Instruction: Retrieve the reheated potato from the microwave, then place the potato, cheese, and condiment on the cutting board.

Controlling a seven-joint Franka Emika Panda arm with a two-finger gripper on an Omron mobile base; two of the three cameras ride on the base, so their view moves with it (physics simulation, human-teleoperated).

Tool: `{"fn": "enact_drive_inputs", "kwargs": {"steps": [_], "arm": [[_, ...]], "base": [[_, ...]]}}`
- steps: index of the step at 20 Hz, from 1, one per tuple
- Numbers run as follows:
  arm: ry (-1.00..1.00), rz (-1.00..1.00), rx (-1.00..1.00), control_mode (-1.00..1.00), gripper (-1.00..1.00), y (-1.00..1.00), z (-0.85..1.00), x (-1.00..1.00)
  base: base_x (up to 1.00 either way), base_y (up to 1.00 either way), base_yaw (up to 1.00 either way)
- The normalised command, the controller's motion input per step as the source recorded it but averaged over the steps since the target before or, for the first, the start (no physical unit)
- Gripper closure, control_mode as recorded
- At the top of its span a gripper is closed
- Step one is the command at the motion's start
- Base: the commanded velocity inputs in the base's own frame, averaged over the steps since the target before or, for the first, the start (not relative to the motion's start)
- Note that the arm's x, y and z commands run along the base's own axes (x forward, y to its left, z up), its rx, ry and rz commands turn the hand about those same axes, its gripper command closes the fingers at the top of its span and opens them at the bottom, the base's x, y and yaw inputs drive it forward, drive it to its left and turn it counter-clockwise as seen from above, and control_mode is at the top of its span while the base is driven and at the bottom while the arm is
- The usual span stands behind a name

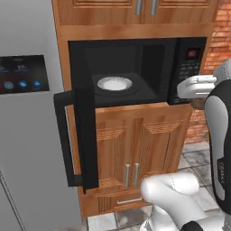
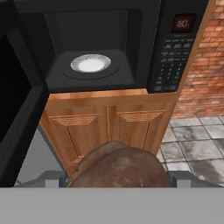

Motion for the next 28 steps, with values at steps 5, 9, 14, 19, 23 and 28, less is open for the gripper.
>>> {"fn": "enact_drive_inputs", "kwargs": {"steps": [5,9,14,19,23,28], "arm": [[0.00,0.00,0.00,1.00,1.00,0.00,0.00,0.00],[0.00,0.00,0.00,1.00,1.00,0.00,0.00,0.00],[0.00,0.00,0.00,1.00,1.00,0.00,0.00,0.00],[0.00,0.00,0.00,1.00,1.00,0.00,0.00,0.00],[0.00,0.00,0.00,1.00,1.00,0.00,0.00,0.00],[0.00,0.00,0.00,1.00,1.00,0.00,0.00,0.00]], "base": [[-1.00,0.00,-0.02],[-1.00,0.00,-0.02],[-0.75,0.14,-0.01],[-0.32,0.67,0.00],[-0.08,0.96,-0.01],[-0.01,1.00,-0.01]]}}
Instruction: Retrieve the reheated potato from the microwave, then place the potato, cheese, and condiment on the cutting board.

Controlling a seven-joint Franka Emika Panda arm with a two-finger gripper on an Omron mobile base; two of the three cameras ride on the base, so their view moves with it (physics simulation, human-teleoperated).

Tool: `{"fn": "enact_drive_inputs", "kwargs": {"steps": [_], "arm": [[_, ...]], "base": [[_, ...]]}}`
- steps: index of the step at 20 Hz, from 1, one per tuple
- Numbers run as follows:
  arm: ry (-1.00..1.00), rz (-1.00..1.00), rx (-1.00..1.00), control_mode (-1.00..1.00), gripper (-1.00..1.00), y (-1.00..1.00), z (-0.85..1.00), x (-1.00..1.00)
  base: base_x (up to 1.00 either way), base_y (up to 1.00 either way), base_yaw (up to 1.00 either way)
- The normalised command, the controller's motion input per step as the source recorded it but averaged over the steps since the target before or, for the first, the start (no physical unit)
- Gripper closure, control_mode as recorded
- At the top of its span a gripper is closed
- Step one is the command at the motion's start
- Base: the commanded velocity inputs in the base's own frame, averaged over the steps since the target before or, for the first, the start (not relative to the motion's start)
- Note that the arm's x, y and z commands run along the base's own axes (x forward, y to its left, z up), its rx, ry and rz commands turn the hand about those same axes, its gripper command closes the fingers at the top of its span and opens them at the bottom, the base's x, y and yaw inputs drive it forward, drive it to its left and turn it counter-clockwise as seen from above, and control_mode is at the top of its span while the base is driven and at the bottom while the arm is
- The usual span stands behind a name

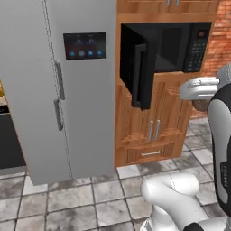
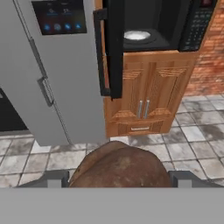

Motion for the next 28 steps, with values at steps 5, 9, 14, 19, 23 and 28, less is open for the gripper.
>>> {"fn": "enact_drive_inputs", "kwargs": {"steps": [5,9,14,19,23,28], "arm": [[0.00,0.00,0.00,1.00,1.00,0.00,0.00,0.00],[0.00,0.00,0.00,1.00,1.00,0.00,0.00,0.00],[0.00,0.00,0.00,1.00,1.00,0.00,0.00,0.00],[0.00,0.00,0.00,1.00,1.00,0.00,0.00,0.00],[0.00,0.00,0.00,1.00,1.00,0.00,0.00,0.00],[0.00,0.00,0.00,1.00,1.00,0.00,0.00,0.00]], "base": [[-0.03,1.00,-0.02],[-0.01,1.00,-0.02],[0.00,1.00,-0.01],[0.05,1.00,0.00],[0.18,1.00,0.00],[0.37,0.87,0.00]]}}
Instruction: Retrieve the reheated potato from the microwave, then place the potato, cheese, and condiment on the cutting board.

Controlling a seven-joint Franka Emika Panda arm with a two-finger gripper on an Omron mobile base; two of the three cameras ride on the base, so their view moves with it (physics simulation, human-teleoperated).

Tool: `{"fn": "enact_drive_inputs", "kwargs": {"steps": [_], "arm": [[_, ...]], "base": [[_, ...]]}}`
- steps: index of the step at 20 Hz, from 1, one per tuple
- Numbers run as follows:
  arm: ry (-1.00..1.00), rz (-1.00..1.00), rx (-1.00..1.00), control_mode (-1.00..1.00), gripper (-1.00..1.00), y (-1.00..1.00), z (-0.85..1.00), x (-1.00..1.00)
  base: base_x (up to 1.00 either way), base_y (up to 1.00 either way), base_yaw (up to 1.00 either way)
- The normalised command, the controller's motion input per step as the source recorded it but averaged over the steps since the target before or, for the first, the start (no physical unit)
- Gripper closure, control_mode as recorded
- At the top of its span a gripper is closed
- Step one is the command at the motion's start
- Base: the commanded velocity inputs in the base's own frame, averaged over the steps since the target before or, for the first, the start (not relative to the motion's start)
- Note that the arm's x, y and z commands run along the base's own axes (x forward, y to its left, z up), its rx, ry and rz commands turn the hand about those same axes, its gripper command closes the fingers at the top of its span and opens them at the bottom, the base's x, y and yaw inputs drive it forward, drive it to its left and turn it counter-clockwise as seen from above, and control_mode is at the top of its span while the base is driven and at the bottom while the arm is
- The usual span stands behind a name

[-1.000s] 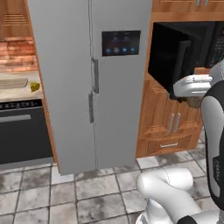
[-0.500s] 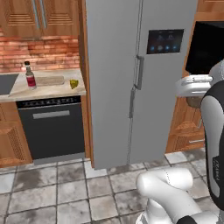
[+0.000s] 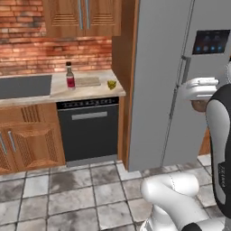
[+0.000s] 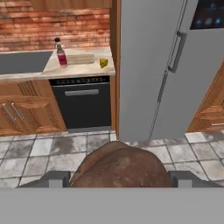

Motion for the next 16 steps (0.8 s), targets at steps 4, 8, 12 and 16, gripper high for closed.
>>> {"fn": "enact_drive_inputs", "kwargs": {"steps": [4,8,12,16], "arm": [[0.00,0.00,0.00,1.00,1.00,0.00,0.00,0.00],[0.00,0.00,0.00,1.00,1.00,0.00,0.00,0.00],[0.00,0.00,0.00,1.00,1.00,0.00,0.00,0.00],[0.00,0.00,0.00,1.00,1.00,0.00,0.00,0.00]], "base": [[0.56,0.72,0.00],[0.78,0.45,0.00],[0.72,0.27,0.00],[0.68,0.20,0.00]]}}
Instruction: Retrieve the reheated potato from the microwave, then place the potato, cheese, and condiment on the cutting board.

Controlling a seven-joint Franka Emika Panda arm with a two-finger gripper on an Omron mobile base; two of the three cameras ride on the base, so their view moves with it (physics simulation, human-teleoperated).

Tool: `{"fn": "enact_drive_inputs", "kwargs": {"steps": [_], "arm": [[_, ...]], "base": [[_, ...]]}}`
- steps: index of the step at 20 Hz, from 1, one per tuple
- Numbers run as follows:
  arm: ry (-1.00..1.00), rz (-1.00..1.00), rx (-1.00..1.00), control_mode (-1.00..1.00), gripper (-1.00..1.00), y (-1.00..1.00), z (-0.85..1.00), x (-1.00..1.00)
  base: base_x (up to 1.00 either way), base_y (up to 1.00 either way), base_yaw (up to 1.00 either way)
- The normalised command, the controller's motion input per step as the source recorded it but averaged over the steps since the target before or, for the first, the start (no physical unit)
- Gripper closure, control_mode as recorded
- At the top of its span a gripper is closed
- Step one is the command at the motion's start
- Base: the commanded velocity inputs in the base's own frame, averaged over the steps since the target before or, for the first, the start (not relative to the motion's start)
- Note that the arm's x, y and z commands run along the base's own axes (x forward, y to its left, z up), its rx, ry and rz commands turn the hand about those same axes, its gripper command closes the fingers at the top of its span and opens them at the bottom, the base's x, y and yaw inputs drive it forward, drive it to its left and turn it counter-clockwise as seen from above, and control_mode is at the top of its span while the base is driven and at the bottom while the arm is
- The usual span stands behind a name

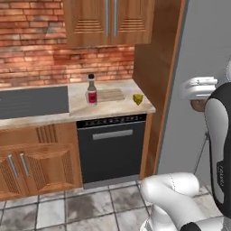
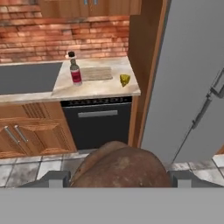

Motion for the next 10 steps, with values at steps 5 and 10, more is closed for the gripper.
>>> {"fn": "enact_drive_inputs", "kwargs": {"steps": [5,10], "arm": [[0.00,0.00,0.00,1.00,1.00,0.00,0.00,0.00],[0.00,0.00,0.00,1.00,1.00,0.00,0.00,0.00]], "base": [[0.73,0.32,0.00],[0.76,0.43,0.00]]}}
